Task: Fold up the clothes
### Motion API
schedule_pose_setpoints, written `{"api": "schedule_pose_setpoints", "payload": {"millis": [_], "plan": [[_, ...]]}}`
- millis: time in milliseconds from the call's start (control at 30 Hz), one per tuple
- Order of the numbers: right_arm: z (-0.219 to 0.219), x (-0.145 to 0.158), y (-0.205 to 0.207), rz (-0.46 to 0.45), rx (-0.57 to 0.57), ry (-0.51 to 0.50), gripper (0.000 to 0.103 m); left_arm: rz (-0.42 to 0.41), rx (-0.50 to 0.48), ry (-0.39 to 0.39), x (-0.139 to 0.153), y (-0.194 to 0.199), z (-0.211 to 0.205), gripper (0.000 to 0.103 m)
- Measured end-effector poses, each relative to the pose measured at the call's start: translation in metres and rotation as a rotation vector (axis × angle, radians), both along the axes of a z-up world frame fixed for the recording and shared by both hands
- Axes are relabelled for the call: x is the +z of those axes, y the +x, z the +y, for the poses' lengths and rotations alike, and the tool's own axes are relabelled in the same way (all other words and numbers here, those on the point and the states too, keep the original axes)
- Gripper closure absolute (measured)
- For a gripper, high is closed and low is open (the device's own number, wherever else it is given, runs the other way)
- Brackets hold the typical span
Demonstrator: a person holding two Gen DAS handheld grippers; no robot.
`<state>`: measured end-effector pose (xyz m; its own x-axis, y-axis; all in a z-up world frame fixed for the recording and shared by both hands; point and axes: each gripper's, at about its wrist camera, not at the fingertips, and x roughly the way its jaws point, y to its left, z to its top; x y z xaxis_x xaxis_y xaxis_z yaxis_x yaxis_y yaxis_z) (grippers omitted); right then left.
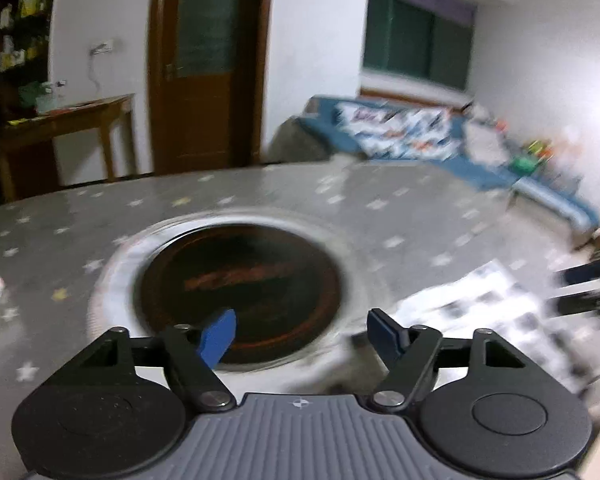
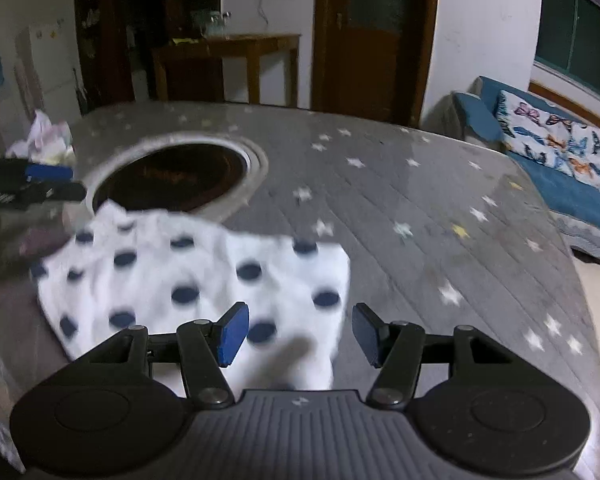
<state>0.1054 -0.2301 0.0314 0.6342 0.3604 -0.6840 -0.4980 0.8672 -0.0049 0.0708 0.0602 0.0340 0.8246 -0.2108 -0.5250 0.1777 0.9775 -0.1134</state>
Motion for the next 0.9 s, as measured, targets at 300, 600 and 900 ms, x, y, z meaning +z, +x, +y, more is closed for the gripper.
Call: {"api": "schedule_pose_setpoints", "payload": {"millis": [300, 600, 900], "plan": [[0.024, -0.028, 0.050, 0.049, -0.015, 0.055, 0.046, 0.047, -0.168, -0.069, -0.007, 0.000, -0.049, 0.050], [0.030, -0.034, 0.058, 0.030, -0.037, 0.066, 0.046, 0.088, -0.159, -0.057, -0.027, -0.001, -0.048, 0.056], [0.071, -0.021, 0.046, 0.029, 0.125, 0.080, 0.046, 0.061, -0.178, -0.048, -0.023, -0.012, -0.050, 0.056]]}}
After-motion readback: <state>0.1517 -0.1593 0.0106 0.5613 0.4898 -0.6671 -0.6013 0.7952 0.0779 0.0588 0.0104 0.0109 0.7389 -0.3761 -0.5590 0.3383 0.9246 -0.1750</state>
